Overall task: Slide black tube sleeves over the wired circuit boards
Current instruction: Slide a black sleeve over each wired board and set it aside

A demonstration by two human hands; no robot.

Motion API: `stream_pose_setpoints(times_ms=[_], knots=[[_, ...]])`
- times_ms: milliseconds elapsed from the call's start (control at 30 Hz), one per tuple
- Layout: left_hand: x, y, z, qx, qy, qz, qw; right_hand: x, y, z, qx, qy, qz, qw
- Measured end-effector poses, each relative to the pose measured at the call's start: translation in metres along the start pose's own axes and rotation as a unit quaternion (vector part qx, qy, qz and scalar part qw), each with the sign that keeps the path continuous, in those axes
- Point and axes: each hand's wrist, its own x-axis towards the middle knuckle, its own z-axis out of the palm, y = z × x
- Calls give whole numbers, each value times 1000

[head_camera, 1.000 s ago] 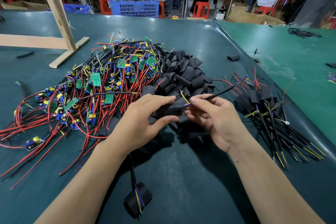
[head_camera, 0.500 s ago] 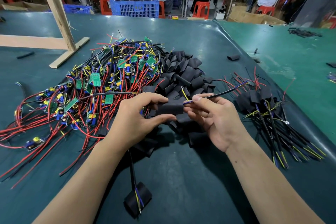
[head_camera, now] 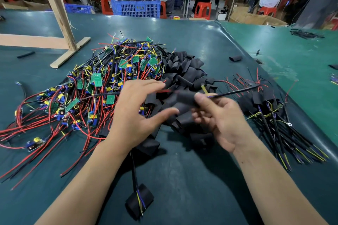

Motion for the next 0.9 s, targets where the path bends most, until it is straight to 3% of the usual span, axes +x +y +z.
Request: stream_pose_setpoints(times_ms=[67, 167, 333, 533, 733, 900], knots=[[-1, -1, -1, 19, 52, 4, 998, 7, -10, -13, 67, 94, -58, 992], [-3, -2, 0, 22, 51, 5, 998, 17, -24, -41, 164, 221, -105, 956], [-1, -3, 0, 17, 48, -8, 999, 26, -22, -66, 289, 324, -59, 899], [-2, -4, -3, 21, 38, -27, 999, 22, -19, -61, 299, 338, -14, 892], [-3, -10, -5, 47, -19, -83, 995, 20, -13, -56, 294, 264, 33, 918], [-2, -12, -7, 60, -35, -89, 994, 22, -6, -47, 172, 228, 53, 957]])
